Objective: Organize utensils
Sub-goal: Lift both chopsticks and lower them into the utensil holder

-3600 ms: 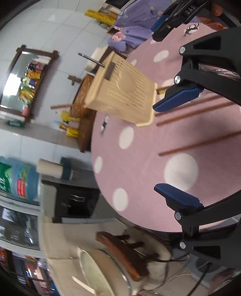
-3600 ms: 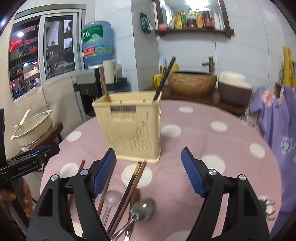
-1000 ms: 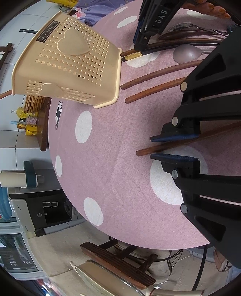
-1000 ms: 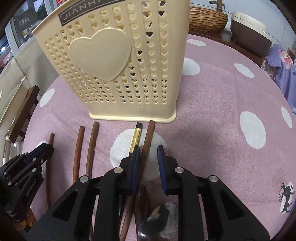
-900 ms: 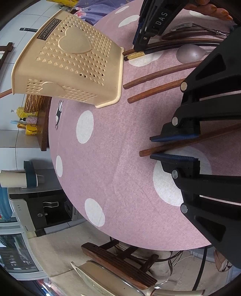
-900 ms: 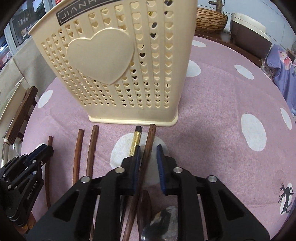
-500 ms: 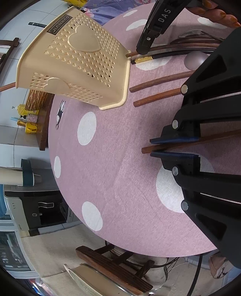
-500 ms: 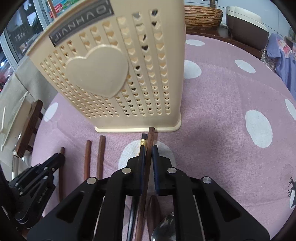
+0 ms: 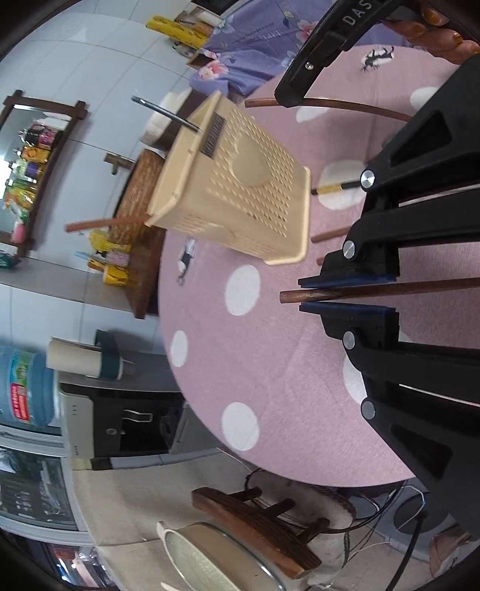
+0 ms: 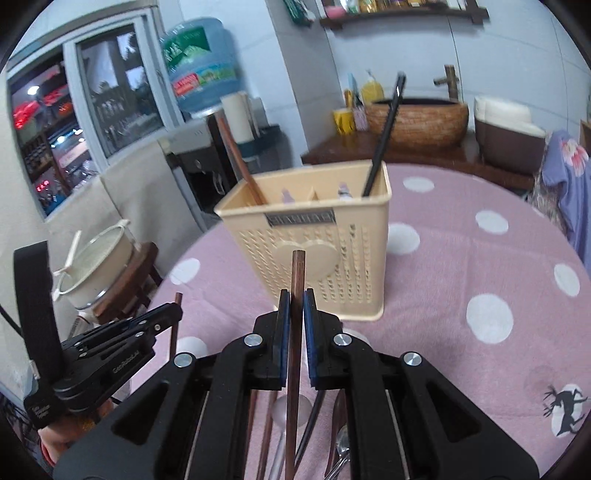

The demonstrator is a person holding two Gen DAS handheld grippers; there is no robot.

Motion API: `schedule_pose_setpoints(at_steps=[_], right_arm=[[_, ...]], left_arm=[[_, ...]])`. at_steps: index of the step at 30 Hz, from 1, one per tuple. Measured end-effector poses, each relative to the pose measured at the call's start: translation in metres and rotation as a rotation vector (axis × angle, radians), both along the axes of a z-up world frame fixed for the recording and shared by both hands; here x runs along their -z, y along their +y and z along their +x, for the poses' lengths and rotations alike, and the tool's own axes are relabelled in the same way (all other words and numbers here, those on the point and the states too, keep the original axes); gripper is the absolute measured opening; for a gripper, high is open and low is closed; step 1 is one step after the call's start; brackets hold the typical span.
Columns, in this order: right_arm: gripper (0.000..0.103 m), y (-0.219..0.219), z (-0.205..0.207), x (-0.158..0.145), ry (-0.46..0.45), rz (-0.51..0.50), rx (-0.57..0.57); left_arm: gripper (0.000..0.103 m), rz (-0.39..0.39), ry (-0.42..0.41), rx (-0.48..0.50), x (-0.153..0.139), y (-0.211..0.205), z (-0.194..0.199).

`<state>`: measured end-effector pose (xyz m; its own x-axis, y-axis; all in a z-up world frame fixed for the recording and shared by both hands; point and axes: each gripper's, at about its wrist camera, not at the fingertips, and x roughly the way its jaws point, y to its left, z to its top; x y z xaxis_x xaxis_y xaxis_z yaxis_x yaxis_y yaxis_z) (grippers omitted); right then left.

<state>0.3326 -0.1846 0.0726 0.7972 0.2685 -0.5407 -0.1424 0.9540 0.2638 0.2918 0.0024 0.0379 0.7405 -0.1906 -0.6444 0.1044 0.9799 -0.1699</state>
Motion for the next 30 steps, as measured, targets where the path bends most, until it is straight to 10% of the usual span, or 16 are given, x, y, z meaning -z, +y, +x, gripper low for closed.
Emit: schedule_pose_setpoints(at_steps=[9, 30], right_arm=[[0.008, -0.017, -0.047, -0.065, -0.167, 0.035, -0.044], [0.008, -0.014, -0.043, -0.132, -0.224, -0.020, -0.099]], left_arm=[[0.008, -0.056, -0.131, 0.039, -0.055, 0.007, -0.030], [0.008, -0.053, -0.290, 0.098, -0.139, -0.003, -0.032]])
